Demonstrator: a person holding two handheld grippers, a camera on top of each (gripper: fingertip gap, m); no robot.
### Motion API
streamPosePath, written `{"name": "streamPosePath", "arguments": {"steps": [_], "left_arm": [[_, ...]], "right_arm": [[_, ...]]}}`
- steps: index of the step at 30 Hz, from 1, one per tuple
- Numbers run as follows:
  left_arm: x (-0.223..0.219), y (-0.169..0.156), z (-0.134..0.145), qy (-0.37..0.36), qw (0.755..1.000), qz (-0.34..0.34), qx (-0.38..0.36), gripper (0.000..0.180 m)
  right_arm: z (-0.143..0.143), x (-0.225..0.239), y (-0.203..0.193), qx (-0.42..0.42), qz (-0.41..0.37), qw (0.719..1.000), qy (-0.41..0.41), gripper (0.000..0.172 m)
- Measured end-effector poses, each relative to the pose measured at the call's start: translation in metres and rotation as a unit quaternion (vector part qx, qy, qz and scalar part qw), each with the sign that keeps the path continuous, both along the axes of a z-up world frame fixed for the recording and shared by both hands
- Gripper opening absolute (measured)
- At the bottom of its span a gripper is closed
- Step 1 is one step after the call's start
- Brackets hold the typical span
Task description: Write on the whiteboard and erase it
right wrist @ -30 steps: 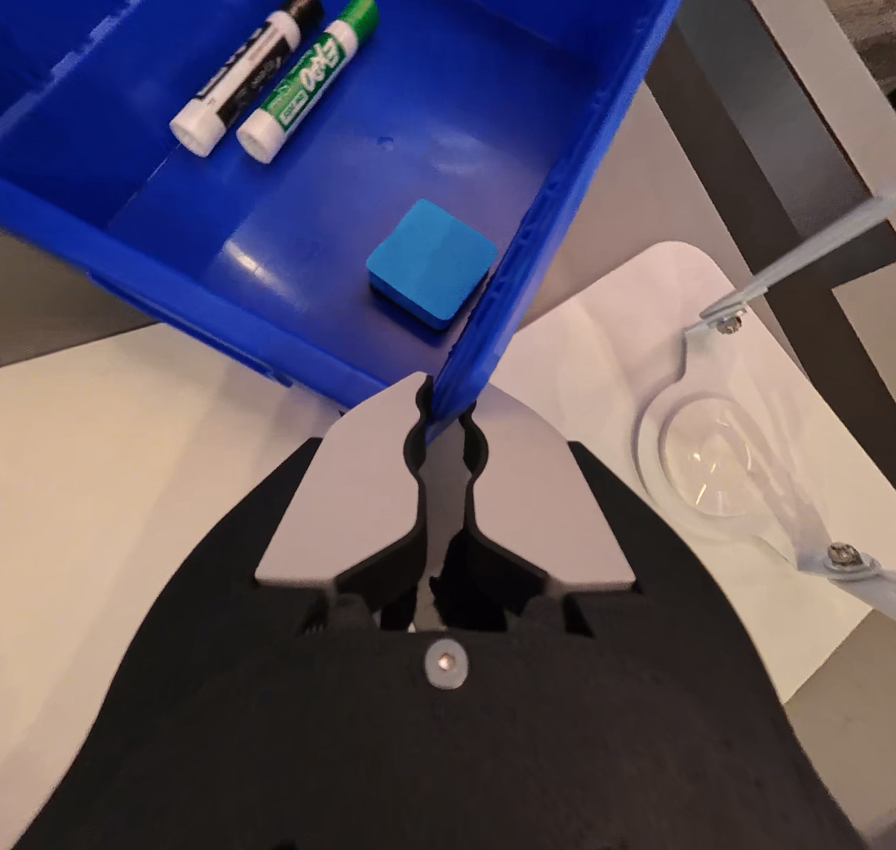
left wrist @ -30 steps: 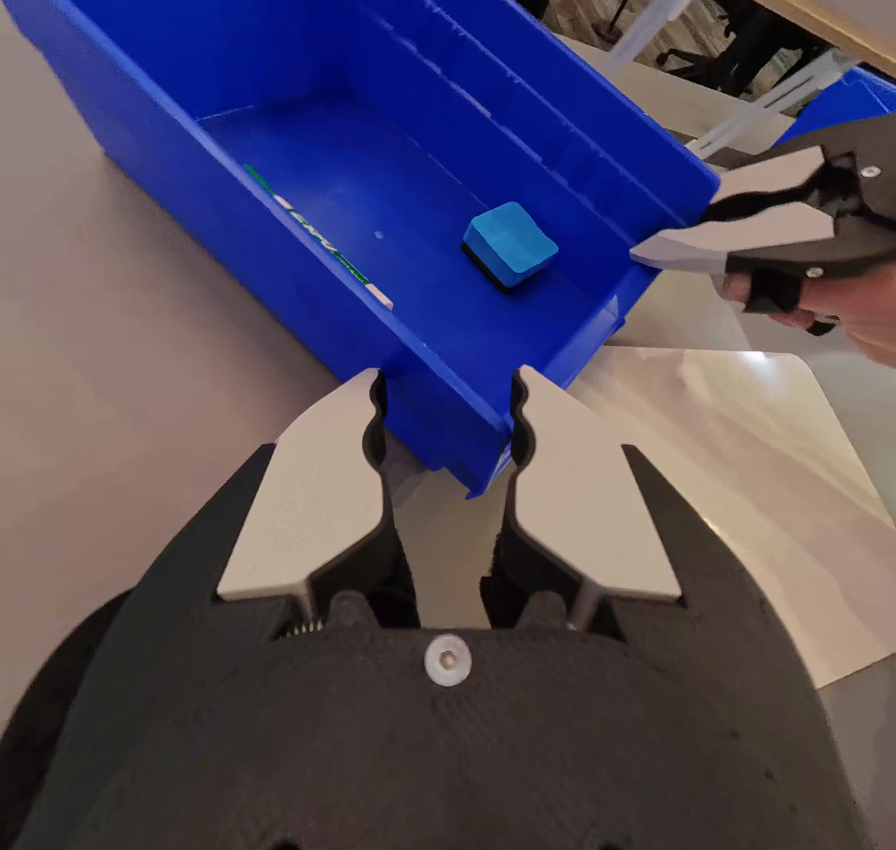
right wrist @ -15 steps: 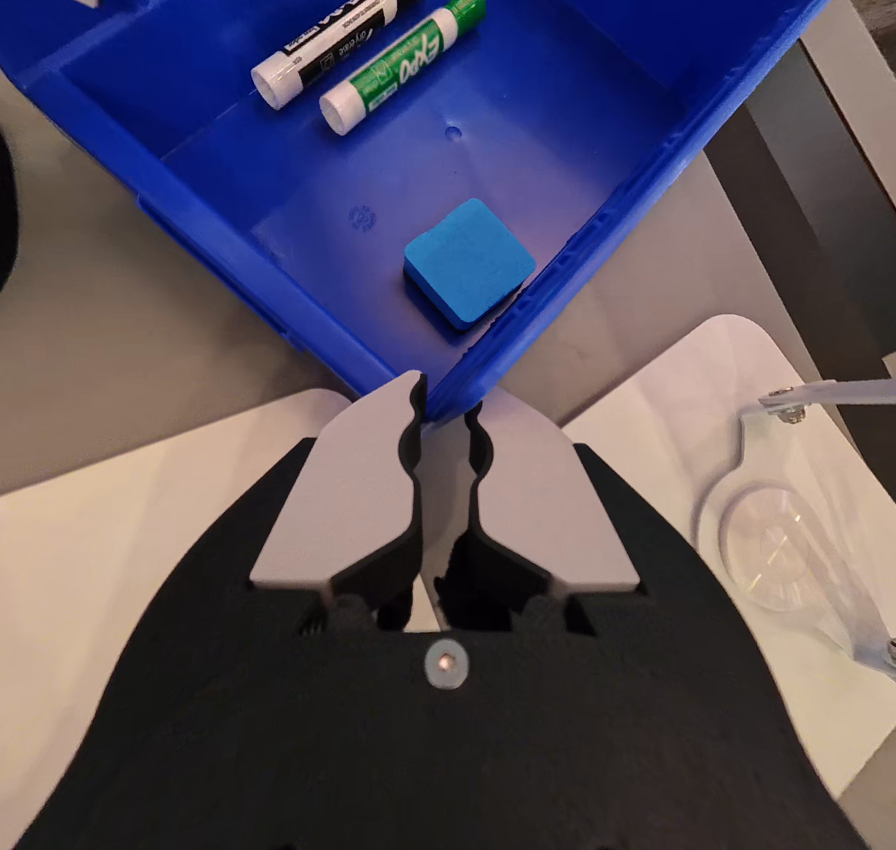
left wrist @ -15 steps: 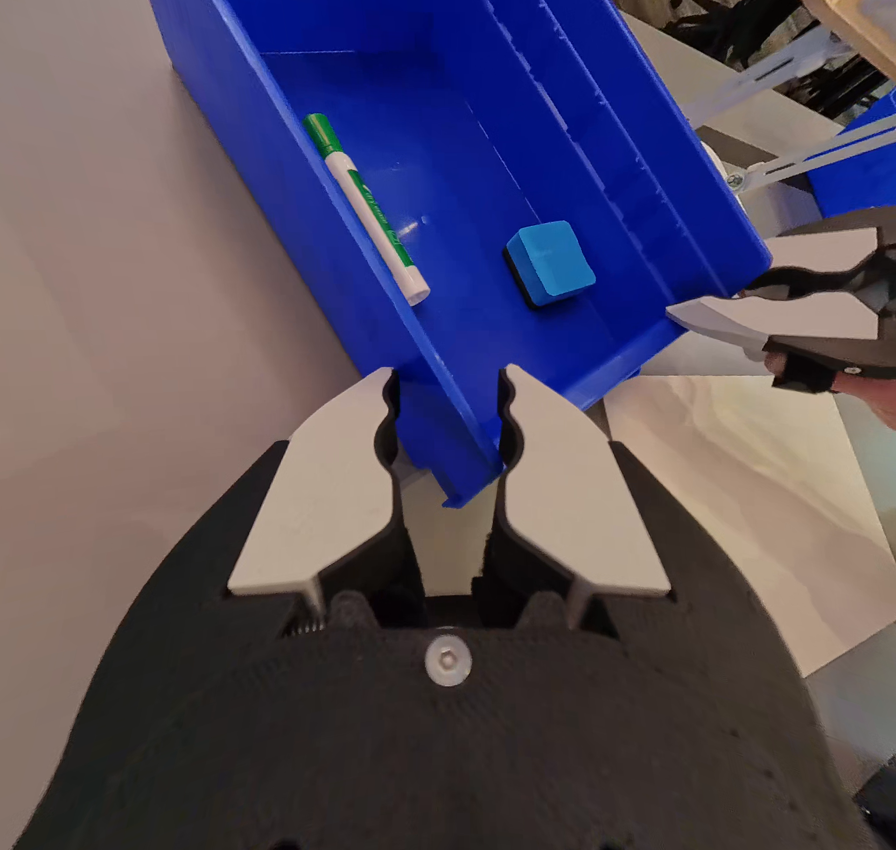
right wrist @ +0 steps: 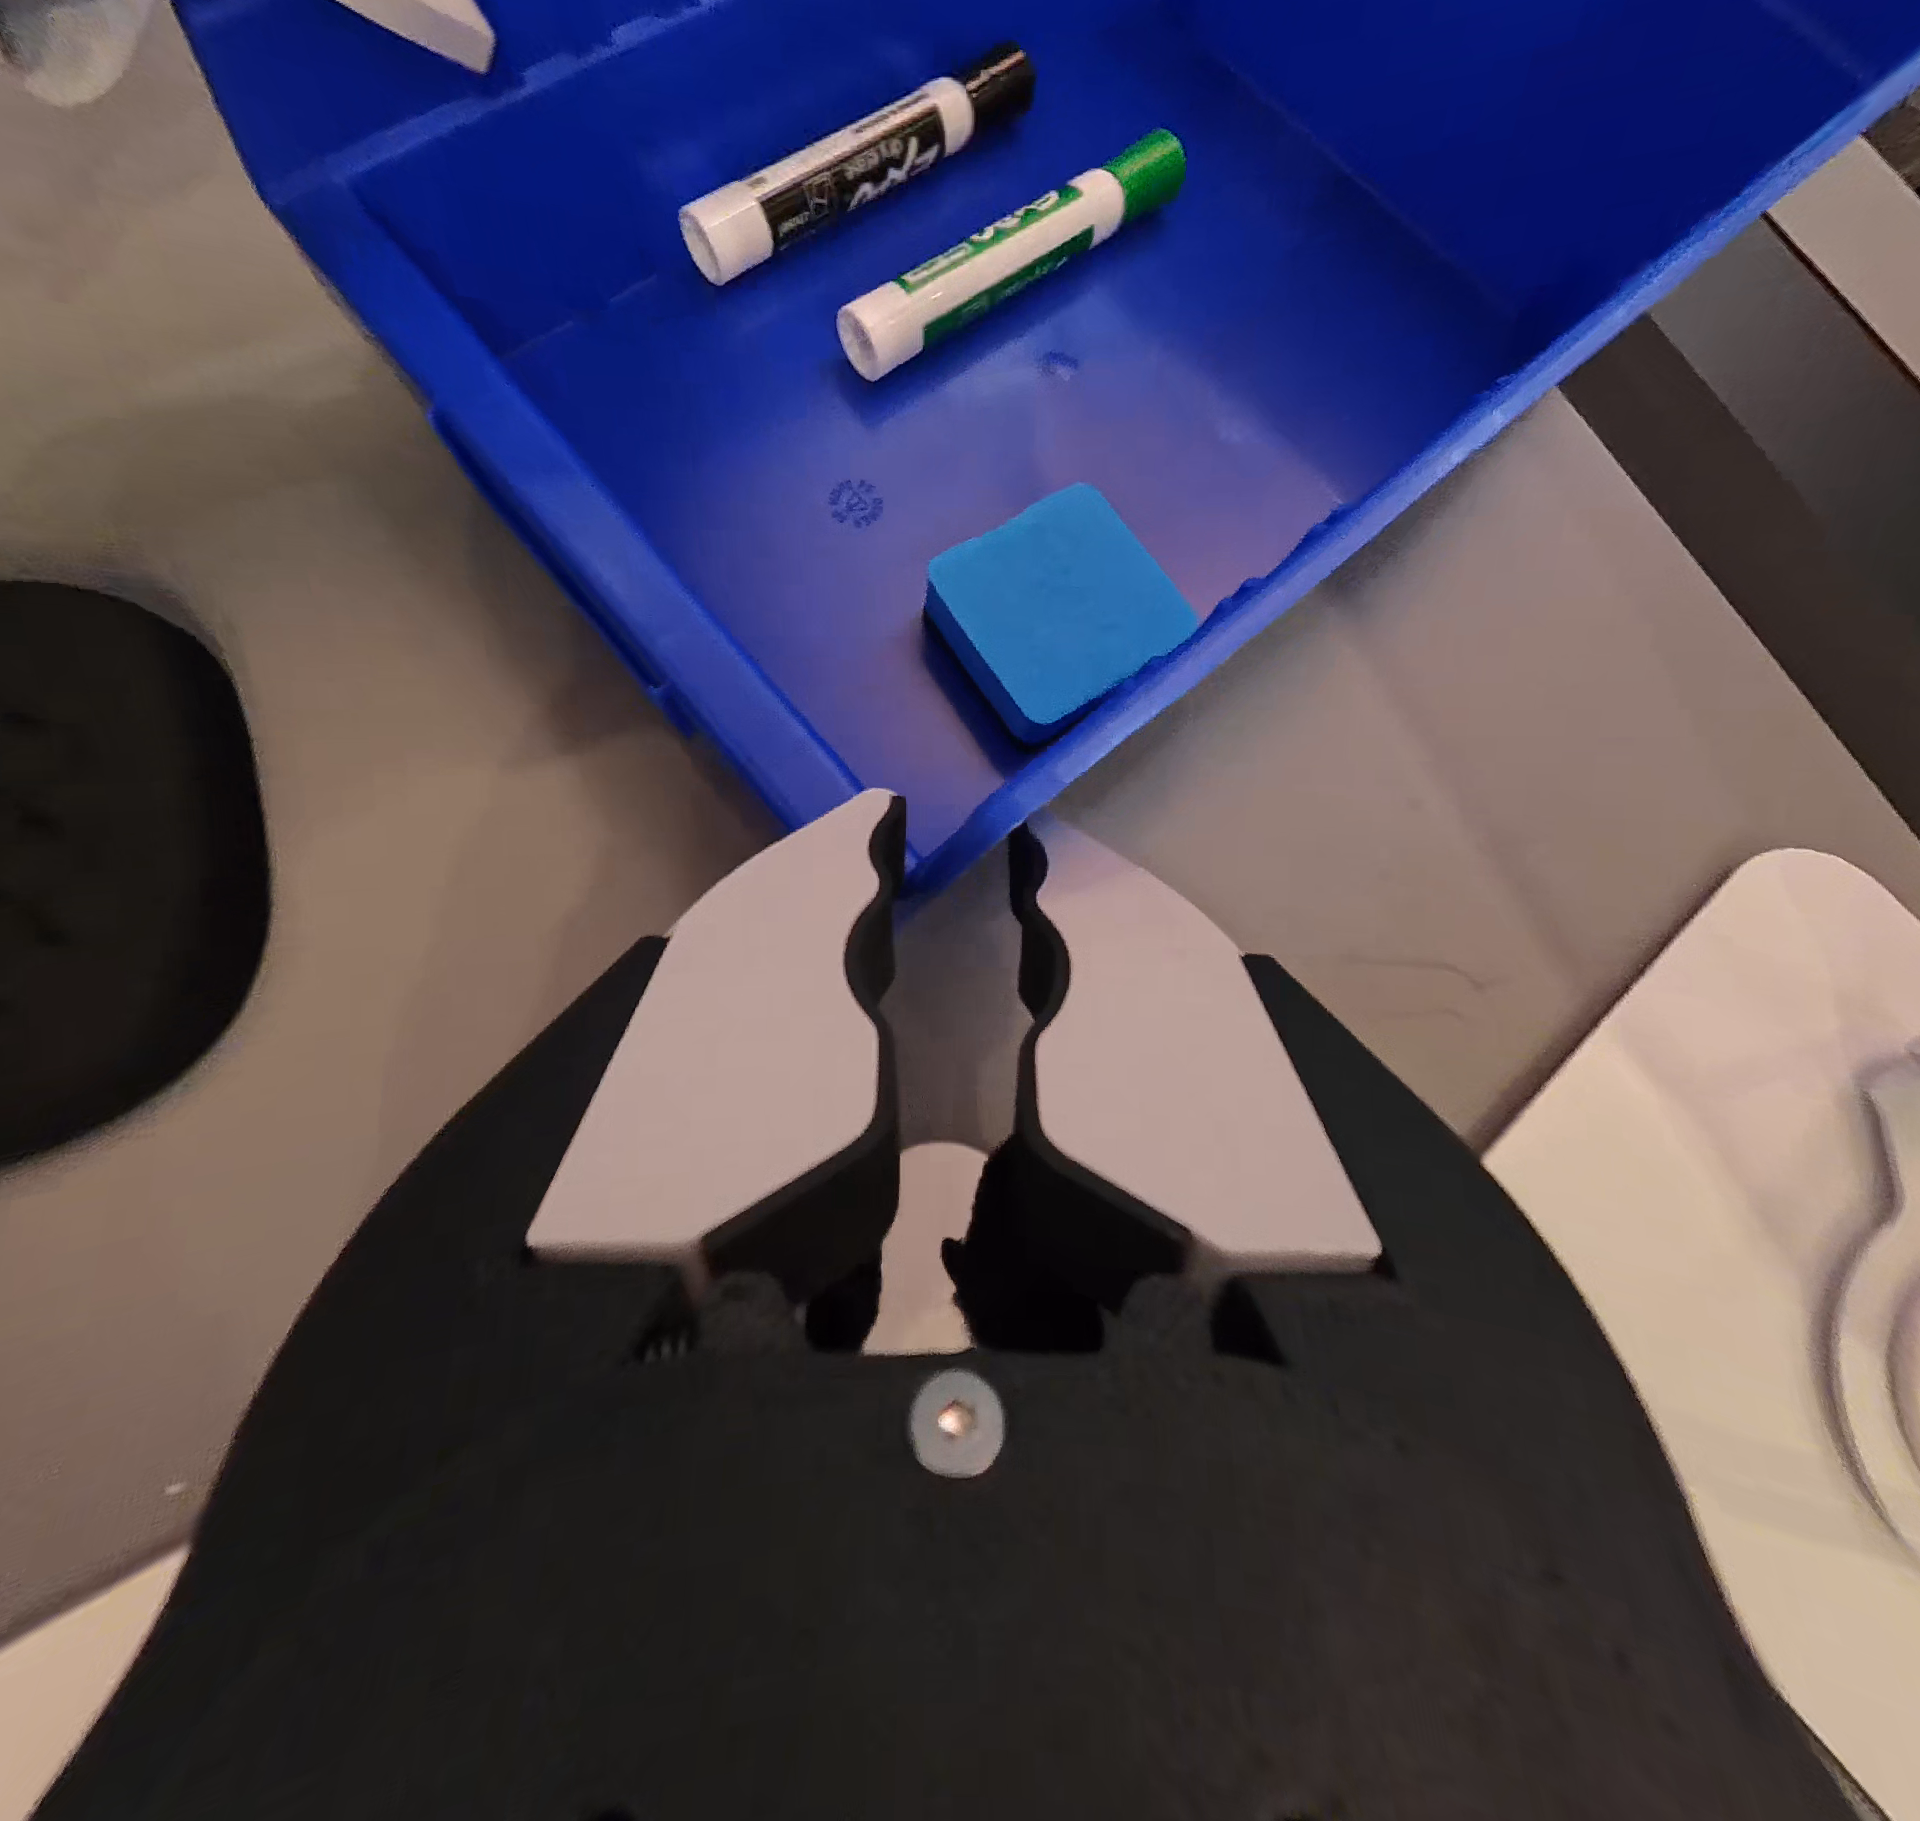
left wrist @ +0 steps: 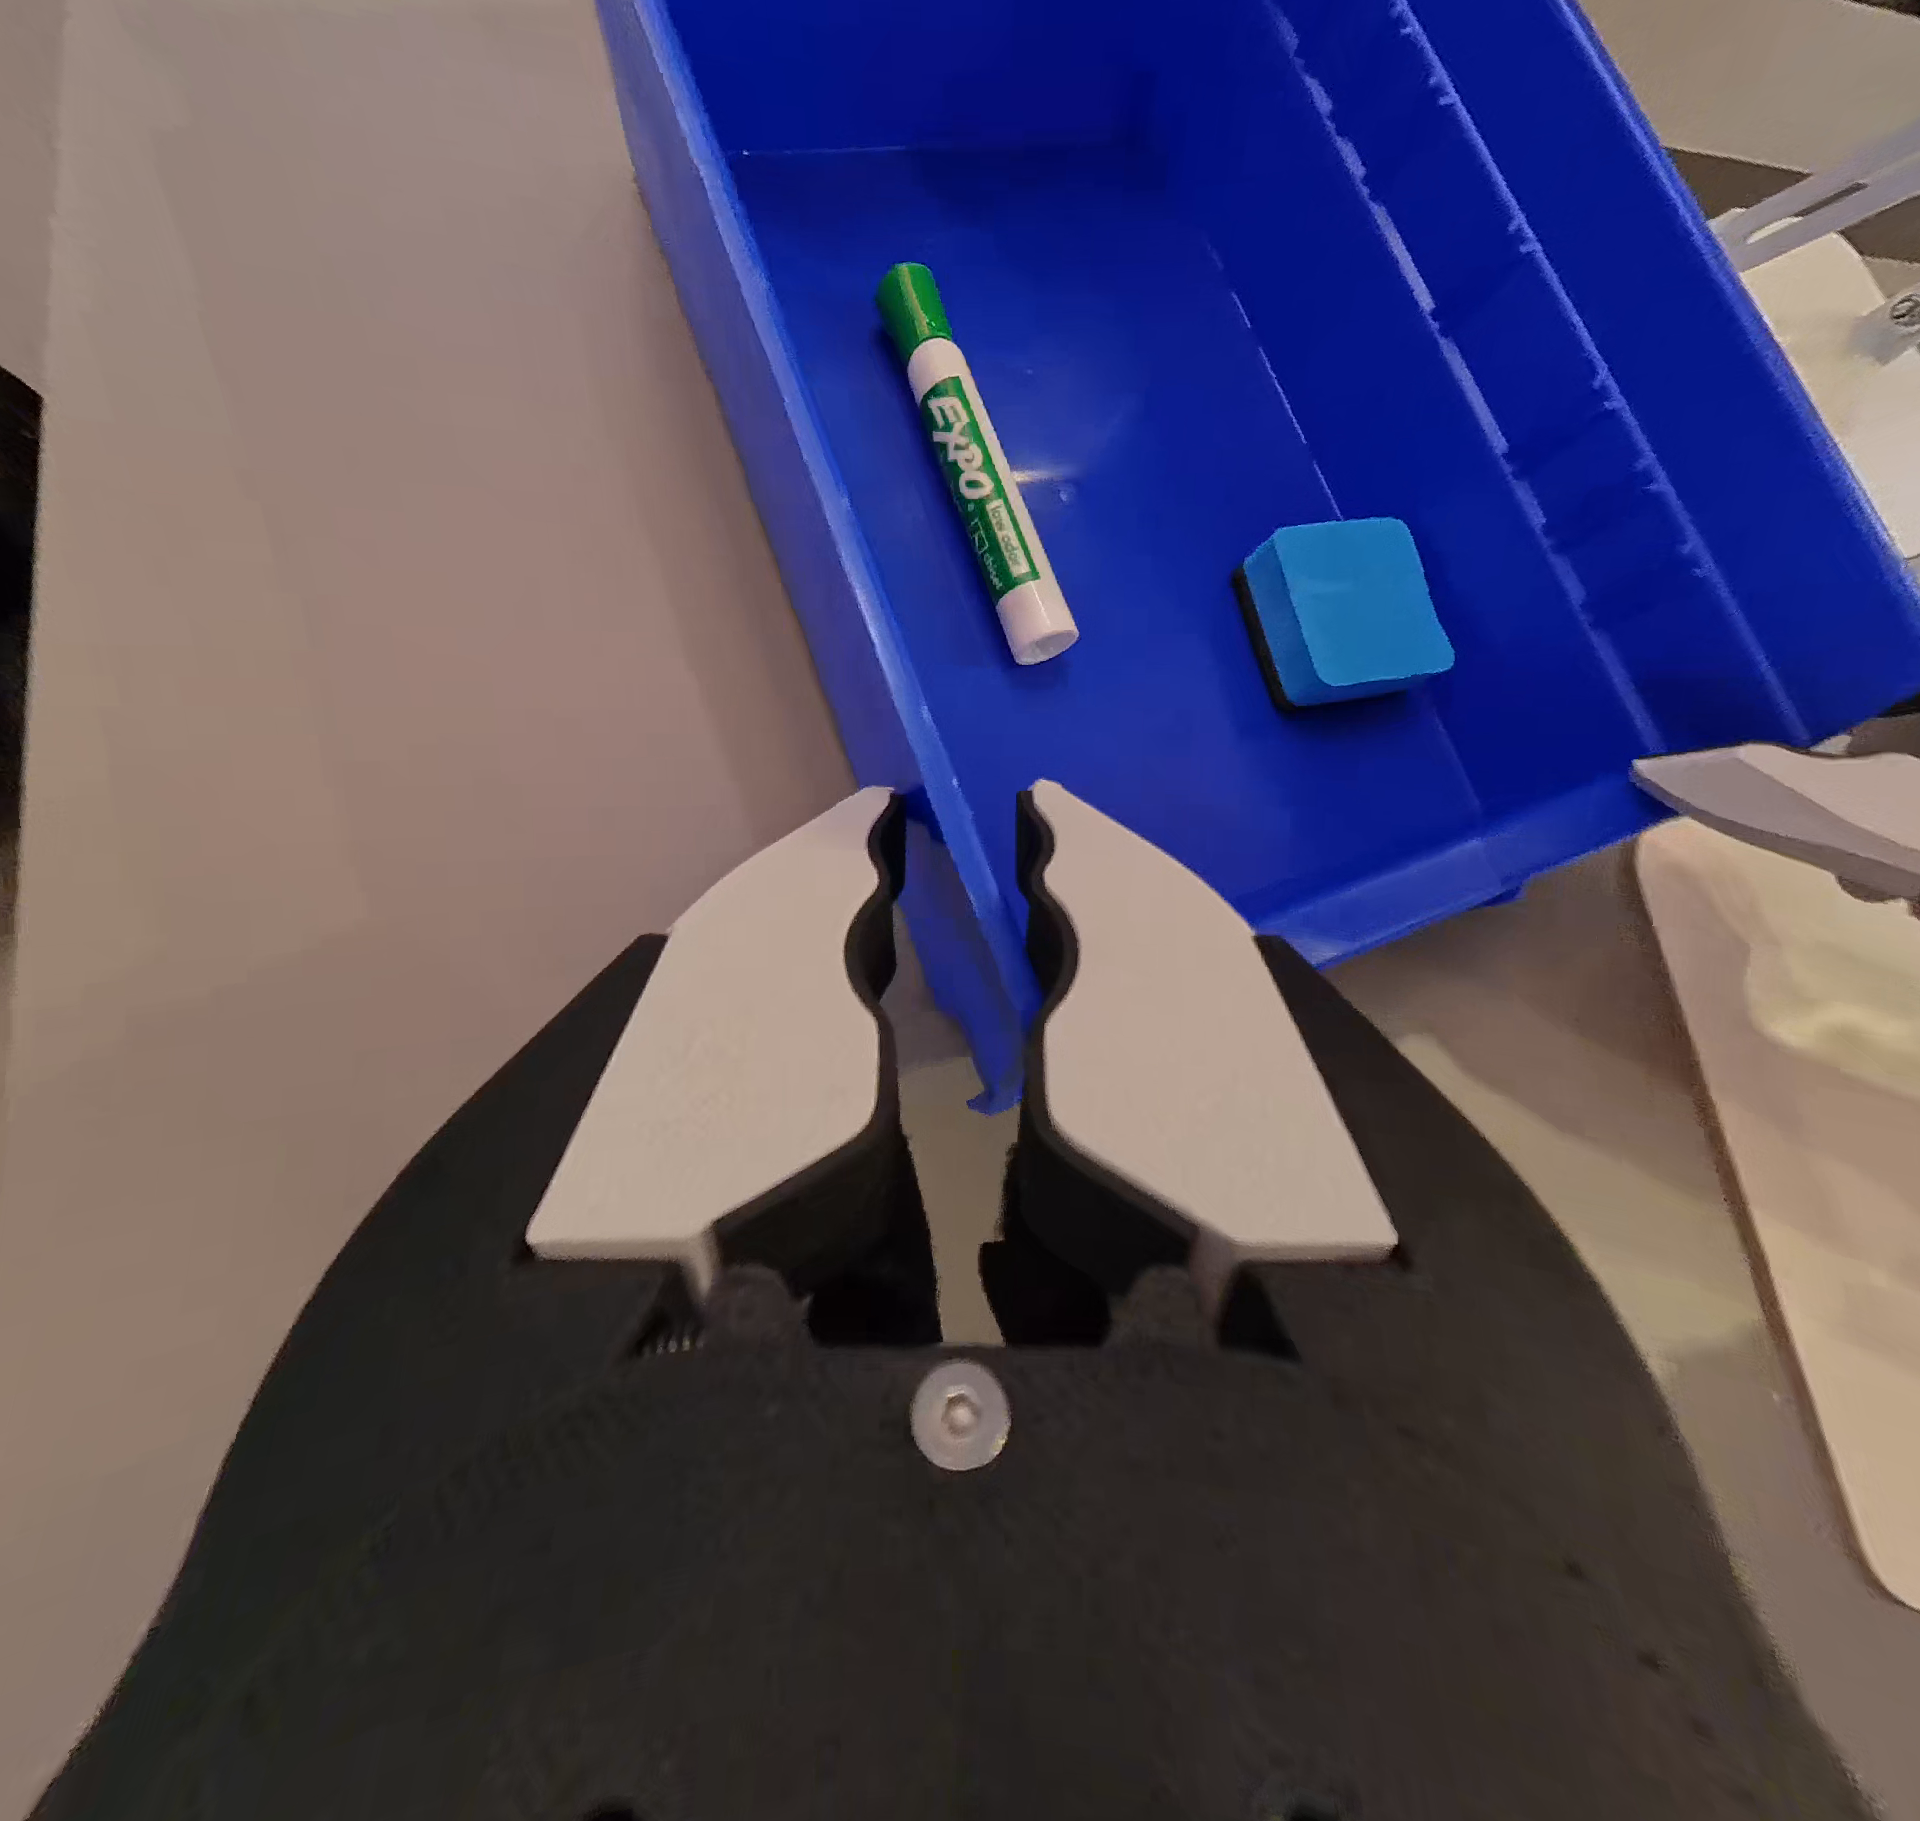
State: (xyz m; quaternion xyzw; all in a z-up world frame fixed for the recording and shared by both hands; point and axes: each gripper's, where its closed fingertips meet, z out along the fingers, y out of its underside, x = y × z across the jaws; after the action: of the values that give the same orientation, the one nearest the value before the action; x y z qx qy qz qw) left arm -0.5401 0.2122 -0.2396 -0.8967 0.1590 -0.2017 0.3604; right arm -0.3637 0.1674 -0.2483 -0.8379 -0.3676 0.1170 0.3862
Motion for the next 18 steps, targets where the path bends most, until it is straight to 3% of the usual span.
{"name": "streamPosePath", "arguments": {"steps": [18], "left_arm": [[-0.018, 0.075, -0.006, 0.033, 0.999, -0.006, 0.021, 0.012]], "right_arm": [[0.000, -0.027, 0.039, -0.015, -0.024, 0.999, 0.015, 0.024]]}}
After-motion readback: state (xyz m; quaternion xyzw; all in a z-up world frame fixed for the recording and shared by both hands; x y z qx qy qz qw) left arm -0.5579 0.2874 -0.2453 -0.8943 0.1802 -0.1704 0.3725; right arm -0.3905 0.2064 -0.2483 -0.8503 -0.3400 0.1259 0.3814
